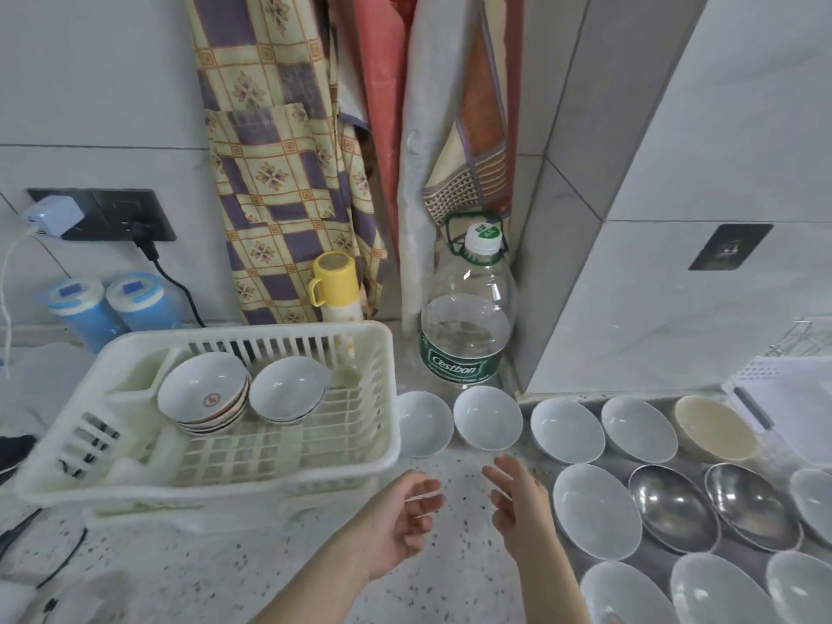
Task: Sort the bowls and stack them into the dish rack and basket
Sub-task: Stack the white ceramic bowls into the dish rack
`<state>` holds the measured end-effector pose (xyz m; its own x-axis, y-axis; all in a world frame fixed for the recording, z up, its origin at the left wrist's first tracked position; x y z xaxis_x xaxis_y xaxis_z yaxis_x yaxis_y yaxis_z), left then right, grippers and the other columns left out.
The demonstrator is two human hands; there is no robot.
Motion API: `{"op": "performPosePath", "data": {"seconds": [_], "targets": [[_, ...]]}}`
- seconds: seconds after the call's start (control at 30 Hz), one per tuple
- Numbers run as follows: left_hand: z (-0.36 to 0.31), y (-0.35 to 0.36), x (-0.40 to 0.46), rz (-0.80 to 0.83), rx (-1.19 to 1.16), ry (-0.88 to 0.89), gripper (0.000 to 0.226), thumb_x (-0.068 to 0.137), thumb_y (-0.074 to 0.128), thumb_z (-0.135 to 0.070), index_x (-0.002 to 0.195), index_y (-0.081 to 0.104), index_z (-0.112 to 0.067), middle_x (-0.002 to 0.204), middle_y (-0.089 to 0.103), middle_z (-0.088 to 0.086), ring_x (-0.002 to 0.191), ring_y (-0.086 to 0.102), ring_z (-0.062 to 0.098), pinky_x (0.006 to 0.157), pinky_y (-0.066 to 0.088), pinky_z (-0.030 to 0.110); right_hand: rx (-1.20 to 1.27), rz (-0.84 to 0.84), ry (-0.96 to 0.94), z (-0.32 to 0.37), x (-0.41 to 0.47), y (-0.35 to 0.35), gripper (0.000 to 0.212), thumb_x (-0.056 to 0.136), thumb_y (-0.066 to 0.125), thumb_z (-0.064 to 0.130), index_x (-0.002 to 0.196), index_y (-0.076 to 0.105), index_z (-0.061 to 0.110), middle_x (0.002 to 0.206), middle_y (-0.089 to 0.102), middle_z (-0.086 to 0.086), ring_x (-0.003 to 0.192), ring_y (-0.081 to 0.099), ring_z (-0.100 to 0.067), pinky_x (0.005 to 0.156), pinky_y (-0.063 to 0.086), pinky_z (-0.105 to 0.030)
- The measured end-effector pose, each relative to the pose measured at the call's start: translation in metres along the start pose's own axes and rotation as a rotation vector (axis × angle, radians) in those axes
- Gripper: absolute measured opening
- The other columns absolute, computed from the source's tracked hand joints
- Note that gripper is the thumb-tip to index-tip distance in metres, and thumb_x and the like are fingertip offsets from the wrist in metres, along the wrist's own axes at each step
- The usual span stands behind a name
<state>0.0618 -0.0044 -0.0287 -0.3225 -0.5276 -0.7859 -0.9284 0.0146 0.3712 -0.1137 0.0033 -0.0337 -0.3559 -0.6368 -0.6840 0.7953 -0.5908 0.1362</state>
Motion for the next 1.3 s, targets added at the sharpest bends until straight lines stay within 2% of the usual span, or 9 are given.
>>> {"op": "performPosePath", "data": {"seconds": [0.13, 0.43, 0.57, 0.7, 0.8, 0.9, 1.0, 1.1, 1.3], "targets": [[-0.001, 0.014, 0.033, -0.125, -0.122, 0.041, 0.028, 0.092, 0.063, -0.026, 0.115, 0.054, -0.013, 0.081, 0.077, 0.007, 0.044, 0.049, 0.013, 0.035, 0.029, 0.020, -0.051, -0.011, 0.066, 0.005, 0.028, -0.019, 0.032, 0.093, 0.056, 0.028, 0.118, 0.054, 0.008, 0.099, 0.072, -0.007, 0.052, 0.041, -0.015, 0.035, 0.026, -0.016], [-0.009, 0.028, 0.072, -0.286, -0.355, 0.154, 0.019, 0.100, 0.055, -0.027, 0.108, 0.053, -0.010, 0.095, 0.072, 0.018, 0.046, 0.051, 0.013, 0.032, 0.034, 0.019, -0.196, 0.066, 0.116, 0.011, 0.059, -0.010, 0.024, 0.089, 0.060, 0.036, 0.106, 0.061, 0.018, 0.093, 0.074, -0.006, 0.054, 0.047, -0.016, 0.035, 0.027, -0.018], [-0.011, 0.021, 0.081, -0.364, -0.314, 0.225, 0.011, 0.099, 0.053, -0.016, 0.110, 0.054, -0.013, 0.095, 0.072, 0.021, 0.047, 0.054, 0.012, 0.035, 0.036, 0.019, -0.196, 0.077, 0.105, 0.013, 0.071, -0.004, 0.020, 0.090, 0.059, 0.032, 0.103, 0.061, 0.017, 0.092, 0.074, -0.008, 0.057, 0.047, -0.017, 0.043, 0.029, -0.022], [-0.014, 0.017, 0.088, -0.393, -0.300, 0.254, 0.024, 0.097, 0.049, -0.007, 0.121, 0.053, -0.012, 0.094, 0.072, 0.021, 0.043, 0.053, 0.008, 0.035, 0.035, 0.017, -0.129, 0.045, 0.072, 0.012, 0.081, 0.000, 0.012, 0.090, 0.054, 0.016, 0.101, 0.058, 0.012, 0.085, 0.072, -0.011, 0.048, 0.039, -0.014, 0.034, 0.027, -0.019], [-0.015, 0.014, 0.089, -0.402, -0.286, 0.266, 0.031, 0.096, 0.047, -0.003, 0.126, 0.052, -0.010, 0.094, 0.073, 0.023, 0.041, 0.048, 0.006, 0.034, 0.033, 0.017, -0.119, 0.020, 0.051, 0.012, 0.082, 0.000, 0.014, 0.089, 0.050, 0.009, 0.100, 0.058, 0.007, 0.077, 0.066, -0.014, 0.046, 0.033, -0.014, 0.034, 0.025, -0.020], [-0.012, 0.011, 0.084, -0.433, -0.258, 0.285, 0.034, 0.095, 0.043, 0.000, 0.127, 0.050, -0.007, 0.095, 0.071, 0.029, 0.038, 0.044, 0.007, 0.034, 0.030, 0.017, -0.101, 0.010, 0.053, 0.014, 0.076, -0.004, 0.012, 0.089, 0.050, 0.009, 0.095, 0.059, 0.006, 0.076, 0.071, -0.013, 0.047, 0.034, -0.012, 0.036, 0.026, -0.020], [-0.007, 0.008, 0.077, -0.470, -0.207, 0.281, 0.030, 0.091, 0.043, 0.000, 0.119, 0.053, -0.006, 0.086, 0.073, 0.028, 0.043, 0.040, 0.011, 0.033, 0.030, 0.018, -0.039, 0.035, 0.055, 0.016, 0.064, -0.009, 0.014, 0.091, 0.048, 0.008, 0.098, 0.060, 0.007, 0.083, 0.075, -0.017, 0.045, 0.031, -0.010, 0.036, 0.028, -0.018], [-0.002, 0.007, 0.066, -0.488, -0.095, 0.255, 0.018, 0.090, 0.046, -0.004, 0.107, 0.055, -0.005, 0.075, 0.075, 0.023, 0.037, 0.040, 0.010, 0.035, 0.030, 0.018, 0.037, 0.062, 0.043, 0.022, 0.048, -0.012, 0.015, 0.091, 0.048, 0.009, 0.100, 0.060, 0.007, 0.085, 0.076, -0.017, 0.045, 0.026, -0.010, 0.038, 0.027, -0.019], [0.007, 0.017, 0.032, -0.411, 0.185, 0.245, 0.019, 0.086, 0.049, -0.004, 0.101, 0.059, -0.007, 0.074, 0.075, 0.022, 0.037, 0.044, 0.010, 0.038, 0.030, 0.019, 0.070, 0.084, -0.066, 0.040, 0.013, -0.016, 0.010, 0.087, 0.047, 0.006, 0.090, 0.056, 0.006, 0.084, 0.075, -0.021, 0.039, 0.020, -0.009, 0.034, 0.024, -0.018]]}}
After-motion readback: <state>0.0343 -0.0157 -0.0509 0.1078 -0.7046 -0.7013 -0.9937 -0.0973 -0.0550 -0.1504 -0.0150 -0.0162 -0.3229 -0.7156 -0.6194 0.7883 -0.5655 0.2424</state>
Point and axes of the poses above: each hand's wrist, its own x-axis towards the middle knuckle, its own y-axis out of the palm, z = x × y, the point moved 3 cm from there along x, towards the middle knuckle
